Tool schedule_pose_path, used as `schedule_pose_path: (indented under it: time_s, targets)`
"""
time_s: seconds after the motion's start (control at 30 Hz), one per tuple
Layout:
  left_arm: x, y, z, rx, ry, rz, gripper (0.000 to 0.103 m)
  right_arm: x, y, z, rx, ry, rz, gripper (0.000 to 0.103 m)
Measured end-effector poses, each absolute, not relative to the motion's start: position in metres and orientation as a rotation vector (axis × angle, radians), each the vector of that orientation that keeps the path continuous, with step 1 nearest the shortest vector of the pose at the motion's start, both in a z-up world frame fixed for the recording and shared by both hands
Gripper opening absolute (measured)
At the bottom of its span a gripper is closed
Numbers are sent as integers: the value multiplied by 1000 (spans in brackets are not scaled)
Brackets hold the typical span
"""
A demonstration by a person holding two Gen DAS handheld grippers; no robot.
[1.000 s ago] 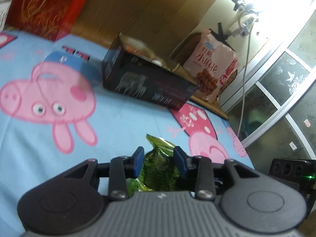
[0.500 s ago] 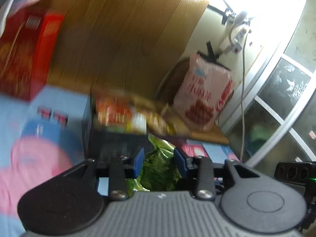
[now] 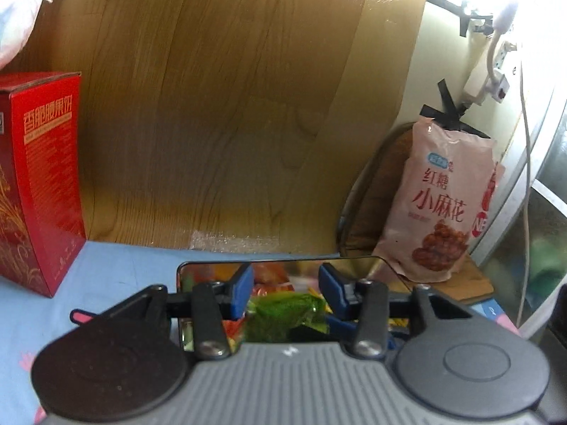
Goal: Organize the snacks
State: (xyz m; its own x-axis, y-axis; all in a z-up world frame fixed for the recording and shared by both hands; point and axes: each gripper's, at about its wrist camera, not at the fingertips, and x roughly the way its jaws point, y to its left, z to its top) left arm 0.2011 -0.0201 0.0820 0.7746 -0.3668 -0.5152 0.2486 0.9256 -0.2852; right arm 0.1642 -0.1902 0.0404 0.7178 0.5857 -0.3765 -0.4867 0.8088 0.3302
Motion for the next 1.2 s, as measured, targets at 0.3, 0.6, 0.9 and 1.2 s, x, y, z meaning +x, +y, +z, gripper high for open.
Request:
schedule_pose_path:
  time_s: [0.3,0.6,0.9,1.2]
  targets:
    - [156,-13,88,-199,537,-281,46,114,-212,42,146,348,456,47]
    - [65,-27,71,-105,532,-199,60,35,-232,16,202,415,335,55]
    - [-2,-60,32,21,615,-115,79,-20,-235,-5,227,528,334,57]
    - [-33,-60,20,38,666,-27,93,-52,-239,-3,285,517,327,73]
